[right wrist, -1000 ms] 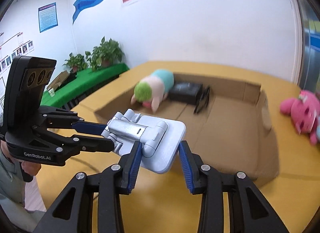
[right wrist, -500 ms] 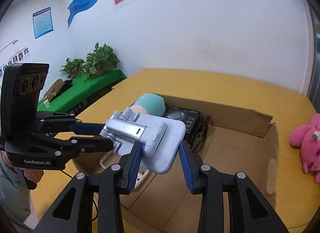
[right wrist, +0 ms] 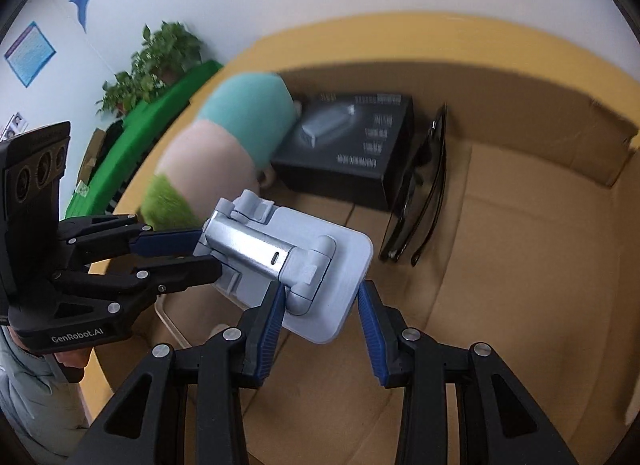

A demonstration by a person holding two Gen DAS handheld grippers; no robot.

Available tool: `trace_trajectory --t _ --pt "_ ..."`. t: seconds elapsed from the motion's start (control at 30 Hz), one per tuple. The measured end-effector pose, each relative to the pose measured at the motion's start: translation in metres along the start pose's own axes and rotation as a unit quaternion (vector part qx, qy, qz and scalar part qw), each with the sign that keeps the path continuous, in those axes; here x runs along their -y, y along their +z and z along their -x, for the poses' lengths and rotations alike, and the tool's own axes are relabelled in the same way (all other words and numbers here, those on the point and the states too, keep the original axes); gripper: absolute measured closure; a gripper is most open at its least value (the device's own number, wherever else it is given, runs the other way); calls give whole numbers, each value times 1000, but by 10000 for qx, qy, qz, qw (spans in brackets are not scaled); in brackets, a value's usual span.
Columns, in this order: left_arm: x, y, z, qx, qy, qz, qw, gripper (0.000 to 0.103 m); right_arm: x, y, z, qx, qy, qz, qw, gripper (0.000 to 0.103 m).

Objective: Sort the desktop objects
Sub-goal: 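Carry the phone stand with both grippers into the cardboard box, then open both grippers to set the stand beside the plush, withdraw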

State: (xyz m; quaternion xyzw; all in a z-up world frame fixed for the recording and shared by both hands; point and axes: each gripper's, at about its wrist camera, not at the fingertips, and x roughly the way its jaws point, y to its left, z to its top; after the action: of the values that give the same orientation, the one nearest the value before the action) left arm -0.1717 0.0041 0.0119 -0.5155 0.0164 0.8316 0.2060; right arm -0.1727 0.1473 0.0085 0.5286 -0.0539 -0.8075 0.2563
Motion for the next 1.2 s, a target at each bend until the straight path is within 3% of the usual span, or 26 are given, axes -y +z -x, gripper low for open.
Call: trace_trajectory --t 0.37,0.67,0.77,0.87,0.9,0.93,0.97,1.0,1.03,1.1,1.2 --pt "-14 -5 -29 -621 85 256 9977 77 12 1 -39 -846 -12 -367 9957 66" --pt "-23 -12 -24 -691 32 426 9967 76 2 5 -36 -695 -198 -346 9968 63" --pt "-26 -16 -1 -329 221 502 9980 76 -5 -2 -14 -328 -426 -306 9981 44" --pt "-23 -25 45 353 684 622 9951 76 -20 -20 34 459 -872 -162 9950 22" --pt "-19 -31 63 664 822 642 9923 72 -27 -29 51 763 -1073 -97 9912 13" --pt "-14 -40 82 1013 1033 634 9874 59 -35 -43 71 1166 -1240 -24 9854 1" --pt "-6 -51 100 1401 1250 596 9804 48 -42 -58 89 1543 -1345 41 9788 0" --pt "4 -65 116 1833 1417 524 9714 23 -53 -81 103 1944 -1426 155 9704 0" --pt "11 -76 127 2175 1524 464 9630 15 -64 -90 106 2125 -1473 238 9657 0" --pt "27 -103 141 2713 1707 365 9465 15 -74 -121 109 2464 -1711 361 9532 0" --pt "44 -131 130 2935 1761 267 9392 15 -79 -156 103 2809 -2051 324 9370 0"
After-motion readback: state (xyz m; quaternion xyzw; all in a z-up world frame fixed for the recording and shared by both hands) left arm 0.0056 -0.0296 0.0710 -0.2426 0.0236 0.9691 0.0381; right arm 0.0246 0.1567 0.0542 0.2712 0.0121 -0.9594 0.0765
